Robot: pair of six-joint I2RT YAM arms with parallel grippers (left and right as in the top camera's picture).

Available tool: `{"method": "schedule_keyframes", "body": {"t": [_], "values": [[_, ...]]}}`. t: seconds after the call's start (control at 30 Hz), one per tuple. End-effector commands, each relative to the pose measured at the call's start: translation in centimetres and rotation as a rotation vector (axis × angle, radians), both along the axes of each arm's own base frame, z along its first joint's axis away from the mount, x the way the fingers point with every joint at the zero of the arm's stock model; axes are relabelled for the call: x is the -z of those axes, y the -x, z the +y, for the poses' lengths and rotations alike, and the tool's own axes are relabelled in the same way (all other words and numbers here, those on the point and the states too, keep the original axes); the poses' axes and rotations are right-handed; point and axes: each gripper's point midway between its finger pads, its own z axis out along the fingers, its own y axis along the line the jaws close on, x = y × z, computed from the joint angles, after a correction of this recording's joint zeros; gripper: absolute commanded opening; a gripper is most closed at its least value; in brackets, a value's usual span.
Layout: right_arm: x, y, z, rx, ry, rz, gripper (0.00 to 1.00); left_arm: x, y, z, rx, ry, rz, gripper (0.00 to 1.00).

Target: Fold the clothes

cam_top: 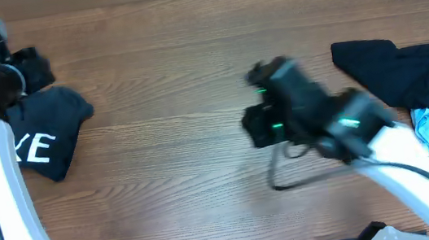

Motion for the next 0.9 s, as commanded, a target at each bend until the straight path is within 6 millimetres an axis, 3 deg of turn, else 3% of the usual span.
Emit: {"method": "schedule_keyframes", "body": {"t": [0.0,0.13,0.2,0.23,0.27,0.33,0.4,0.5,0.7,0.87], "values": [[-5.3,-1.5,-8.0,0.250,-0.007,-0.145,0.32,-1.0,1.8,-7.6,0.248,0.032,0.022,0.63],[-6.5,-3.0,-20.5,0.655,-0.013,-0.177,0.42,0.2,4.6,-17.9,0.587,0.031,0.104,0.71],[-5.8,-3.1,-24.1,0.742,-0.039,-0.137,0.50,0.6,5.6,-20.8,0.661,-0.023,0.120,0.72],[-5.0,-3.1,-26.0,0.809,-0.087,-0.087,0.58,0.8,6.1,-22.5,0.698,-0.099,0.124,0.79],[-4.3,-3.3,-27.5,0.858,-0.133,-0.051,0.69,0.9,6.5,-23.6,0.721,-0.159,0.125,0.99],[-2.7,-3.6,-30.2,0.938,-0.188,0.020,0.79,1.1,7.2,-25.2,0.755,-0.255,0.122,1.00],[-1.4,-3.4,-31.6,0.945,-0.201,0.069,0.84,1.2,7.7,-26.1,0.771,-0.322,0.119,1.00],[-1.2,-3.1,-31.2,0.902,-0.209,0.080,0.86,1.2,8.3,-27.3,0.808,-0.326,0.112,1.00],[-4.0,-2.7,-21.9,0.538,-0.368,0.063,1.00,1.2,8.3,-27.3,0.807,-0.326,0.113,1.00],[-4.8,-1.0,-17.5,0.608,-0.582,0.275,1.00,1.2,8.3,-27.3,0.807,-0.326,0.113,1.00]]}}
